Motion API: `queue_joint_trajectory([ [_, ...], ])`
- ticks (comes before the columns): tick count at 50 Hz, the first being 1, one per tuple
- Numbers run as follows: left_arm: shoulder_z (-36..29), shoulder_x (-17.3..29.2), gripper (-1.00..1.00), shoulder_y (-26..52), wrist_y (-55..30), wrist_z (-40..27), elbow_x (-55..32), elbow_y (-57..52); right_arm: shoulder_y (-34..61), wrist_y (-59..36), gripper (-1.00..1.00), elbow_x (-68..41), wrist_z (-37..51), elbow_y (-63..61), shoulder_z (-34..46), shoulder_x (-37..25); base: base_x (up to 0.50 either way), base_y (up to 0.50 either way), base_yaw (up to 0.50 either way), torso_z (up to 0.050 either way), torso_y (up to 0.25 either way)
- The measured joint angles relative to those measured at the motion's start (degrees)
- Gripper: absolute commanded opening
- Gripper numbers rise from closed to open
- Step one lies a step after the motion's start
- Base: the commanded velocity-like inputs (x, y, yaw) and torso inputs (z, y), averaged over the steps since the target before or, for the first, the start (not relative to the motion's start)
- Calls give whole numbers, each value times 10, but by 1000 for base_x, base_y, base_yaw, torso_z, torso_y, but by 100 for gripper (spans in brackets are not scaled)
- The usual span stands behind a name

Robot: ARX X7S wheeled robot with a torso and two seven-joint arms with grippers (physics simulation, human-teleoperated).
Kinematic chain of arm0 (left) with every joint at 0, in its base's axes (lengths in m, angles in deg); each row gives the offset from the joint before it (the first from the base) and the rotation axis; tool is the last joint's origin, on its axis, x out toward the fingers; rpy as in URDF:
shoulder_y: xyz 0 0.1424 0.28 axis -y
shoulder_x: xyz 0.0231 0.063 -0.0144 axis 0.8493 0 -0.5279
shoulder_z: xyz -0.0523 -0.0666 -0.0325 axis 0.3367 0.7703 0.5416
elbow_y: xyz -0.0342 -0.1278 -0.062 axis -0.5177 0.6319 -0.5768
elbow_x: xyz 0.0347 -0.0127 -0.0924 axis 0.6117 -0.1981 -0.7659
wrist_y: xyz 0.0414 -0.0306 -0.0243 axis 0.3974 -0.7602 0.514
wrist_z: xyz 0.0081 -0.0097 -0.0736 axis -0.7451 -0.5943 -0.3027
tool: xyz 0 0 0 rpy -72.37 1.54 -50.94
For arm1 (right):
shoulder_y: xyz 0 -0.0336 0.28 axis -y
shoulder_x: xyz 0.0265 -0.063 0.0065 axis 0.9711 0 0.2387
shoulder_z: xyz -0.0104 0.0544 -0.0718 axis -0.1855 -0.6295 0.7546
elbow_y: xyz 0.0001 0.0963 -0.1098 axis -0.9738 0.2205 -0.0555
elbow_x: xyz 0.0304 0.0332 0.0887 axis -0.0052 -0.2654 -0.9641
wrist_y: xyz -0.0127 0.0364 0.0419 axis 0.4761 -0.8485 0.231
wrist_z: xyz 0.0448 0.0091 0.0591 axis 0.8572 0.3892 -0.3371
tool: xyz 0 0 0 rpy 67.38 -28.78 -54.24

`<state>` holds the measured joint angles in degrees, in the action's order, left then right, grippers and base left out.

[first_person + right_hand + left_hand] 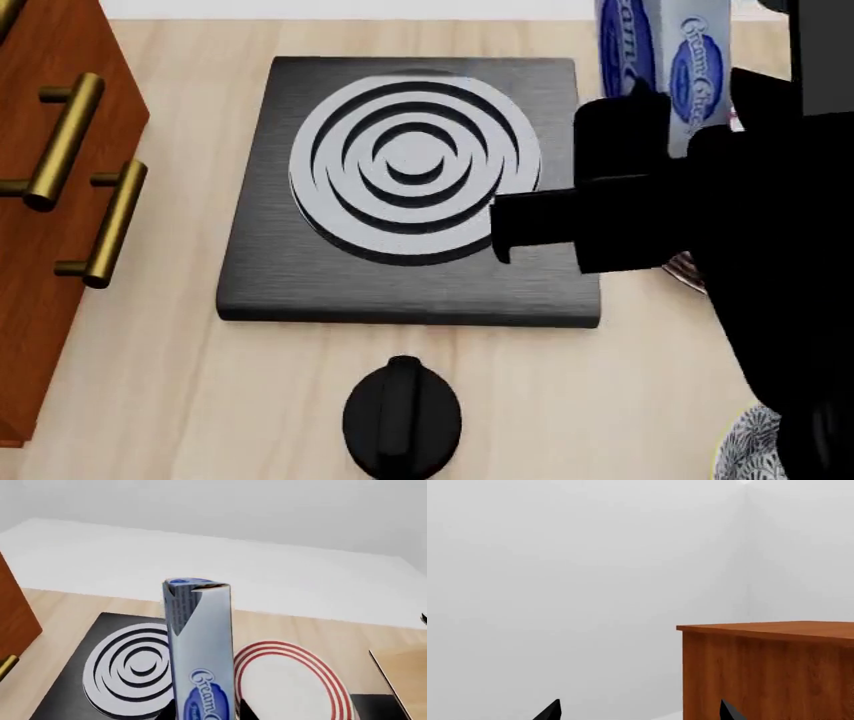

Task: Pick up the cream cheese and put it in the bowl.

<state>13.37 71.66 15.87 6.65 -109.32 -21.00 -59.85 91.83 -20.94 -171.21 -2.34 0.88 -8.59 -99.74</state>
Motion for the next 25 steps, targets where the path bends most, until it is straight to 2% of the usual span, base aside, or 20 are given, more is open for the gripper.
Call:
queue_joint_trajectory([
  [25, -1, 1, 100, 1, -1, 1, 0, 0, -7, 57, -100, -28, 5, -36, -48, -94, 0, 0, 0, 0, 1],
])
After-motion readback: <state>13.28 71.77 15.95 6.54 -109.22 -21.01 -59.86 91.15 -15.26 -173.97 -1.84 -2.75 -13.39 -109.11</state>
